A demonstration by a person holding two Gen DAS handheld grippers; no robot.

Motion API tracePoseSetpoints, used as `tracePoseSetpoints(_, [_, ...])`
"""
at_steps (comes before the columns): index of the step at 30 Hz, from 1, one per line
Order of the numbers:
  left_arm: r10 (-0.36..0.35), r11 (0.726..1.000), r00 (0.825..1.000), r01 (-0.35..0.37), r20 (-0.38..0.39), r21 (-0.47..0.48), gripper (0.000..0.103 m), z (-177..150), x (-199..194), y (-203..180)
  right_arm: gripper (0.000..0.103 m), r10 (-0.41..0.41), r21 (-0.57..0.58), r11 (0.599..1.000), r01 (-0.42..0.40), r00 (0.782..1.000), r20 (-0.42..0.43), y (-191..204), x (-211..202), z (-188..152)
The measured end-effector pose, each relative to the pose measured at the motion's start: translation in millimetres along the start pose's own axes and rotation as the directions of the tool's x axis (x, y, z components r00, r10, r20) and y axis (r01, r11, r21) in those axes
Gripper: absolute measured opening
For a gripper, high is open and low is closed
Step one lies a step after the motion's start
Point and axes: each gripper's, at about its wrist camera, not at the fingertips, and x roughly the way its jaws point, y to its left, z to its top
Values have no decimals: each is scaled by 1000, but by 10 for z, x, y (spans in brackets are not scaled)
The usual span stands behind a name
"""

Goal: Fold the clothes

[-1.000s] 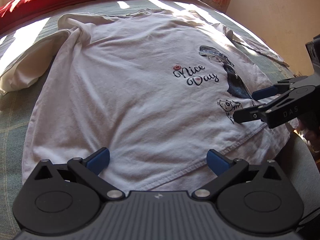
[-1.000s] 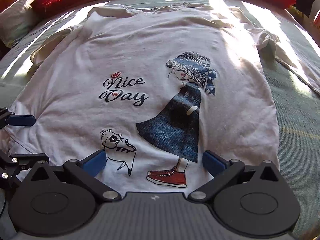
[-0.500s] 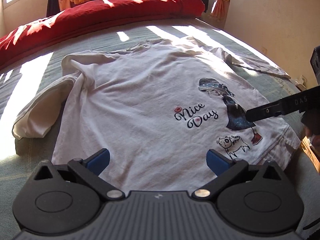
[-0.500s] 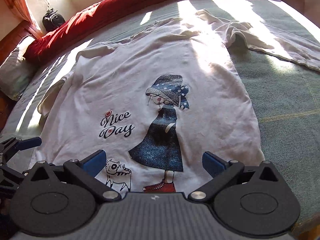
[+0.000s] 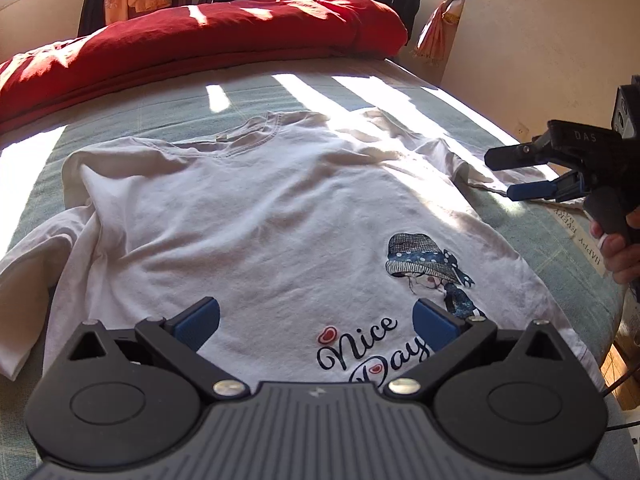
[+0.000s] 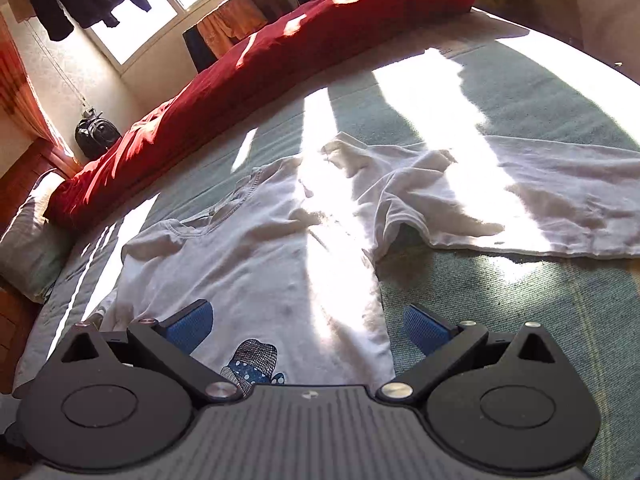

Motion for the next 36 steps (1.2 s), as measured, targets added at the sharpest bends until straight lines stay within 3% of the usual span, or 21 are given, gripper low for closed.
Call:
tracePoseSetpoints(2, [0, 1000, 1000, 0, 0, -11, 102, 6, 27, 9, 101, -9, 14, 1000, 8, 1000, 28, -129, 13, 191])
tracePoseSetpoints(5, [2, 1000, 1000, -2, -4, -16, 102, -10, 57, 5, 97, 16, 172, 985, -27, 998, 63, -517, -23, 309])
tracePoseSetpoints(8, [3, 1000, 1000, -3, -8, -13, 102, -14, 92, -15, 96, 37, 321, 945, -66, 995, 95, -896, -54, 347])
tracePoseSetpoints(14, [14, 1000, 1000, -15, -15, -13, 102, 15, 152, -5, 93, -72, 402, 915, 16, 990, 124, -1341, -182, 216])
tracePoseSetpoints(20, [47, 999, 999, -47, -19, -12, 102, 31, 166, -6, 87, -202, 323, 935, 146, 969, 145, -1540, -282, 518])
tracePoseSetpoints(24, [60, 998, 998, -60, -13, -1, 102, 40, 144, -19, 85, -329, 254, 925, 284, 931, 159, -1705, -454, 693])
tracePoseSetpoints(30, [70, 998, 997, -70, -12, -2, 102, 67, 155, -75, 84, -524, 336, 827, 451, 835, 169, -2353, -839, 625])
tracePoseSetpoints(36, [75, 997, 997, -75, -11, 31, 102, 92, 133, -231, 80, -605, 345, 766, 543, 790, 100, -2832, -704, 480])
